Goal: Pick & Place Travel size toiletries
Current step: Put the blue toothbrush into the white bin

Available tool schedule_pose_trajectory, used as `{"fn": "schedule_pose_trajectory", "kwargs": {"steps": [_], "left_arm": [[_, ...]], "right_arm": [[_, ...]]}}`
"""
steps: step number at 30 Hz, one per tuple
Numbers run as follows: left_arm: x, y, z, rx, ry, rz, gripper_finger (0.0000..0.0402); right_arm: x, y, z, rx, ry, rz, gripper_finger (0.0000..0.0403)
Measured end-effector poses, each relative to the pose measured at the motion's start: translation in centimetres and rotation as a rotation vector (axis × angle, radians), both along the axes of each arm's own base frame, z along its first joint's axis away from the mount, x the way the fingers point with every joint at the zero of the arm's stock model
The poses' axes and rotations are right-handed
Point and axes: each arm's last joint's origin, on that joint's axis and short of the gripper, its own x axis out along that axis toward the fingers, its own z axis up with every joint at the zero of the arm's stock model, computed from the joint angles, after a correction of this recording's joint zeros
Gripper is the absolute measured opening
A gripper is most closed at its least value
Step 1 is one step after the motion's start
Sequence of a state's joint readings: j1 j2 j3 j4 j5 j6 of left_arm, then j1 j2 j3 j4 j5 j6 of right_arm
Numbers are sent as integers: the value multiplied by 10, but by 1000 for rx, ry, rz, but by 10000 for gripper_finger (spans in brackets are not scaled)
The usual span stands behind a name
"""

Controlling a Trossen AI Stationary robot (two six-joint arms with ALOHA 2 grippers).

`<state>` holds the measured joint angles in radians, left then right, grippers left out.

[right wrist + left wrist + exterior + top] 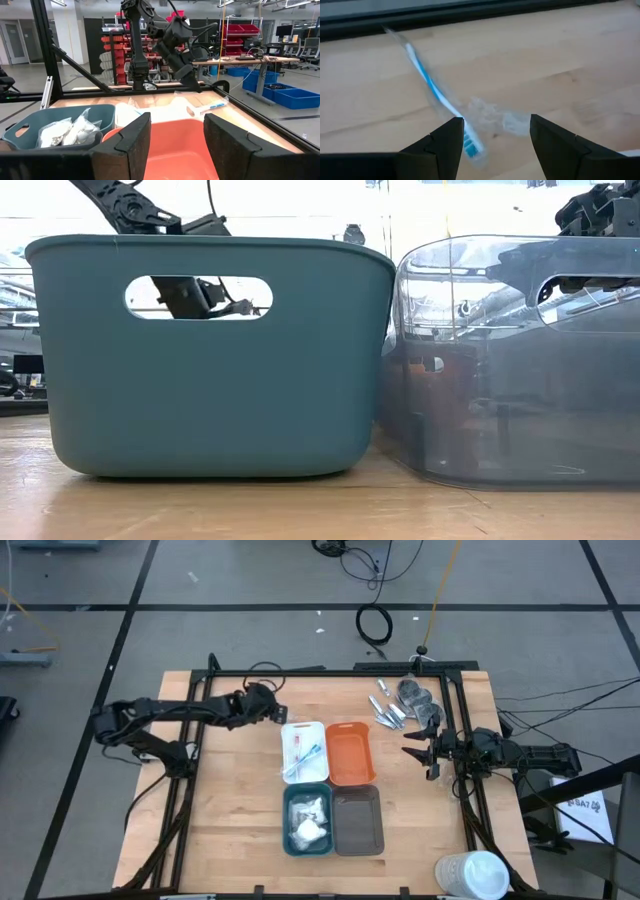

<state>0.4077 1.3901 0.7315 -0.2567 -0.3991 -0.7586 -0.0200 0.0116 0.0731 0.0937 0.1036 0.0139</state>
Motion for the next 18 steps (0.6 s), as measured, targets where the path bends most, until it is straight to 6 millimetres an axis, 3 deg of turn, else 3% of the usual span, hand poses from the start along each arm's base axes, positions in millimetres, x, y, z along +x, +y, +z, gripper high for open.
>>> {"fn": "schedule_pose_trajectory", "kwargs": {"steps": [18], "left_arm": [[7, 10, -64, -137, 178, 107, 225]], "right_arm": [[0, 0, 0, 0, 0, 0, 172]]}}
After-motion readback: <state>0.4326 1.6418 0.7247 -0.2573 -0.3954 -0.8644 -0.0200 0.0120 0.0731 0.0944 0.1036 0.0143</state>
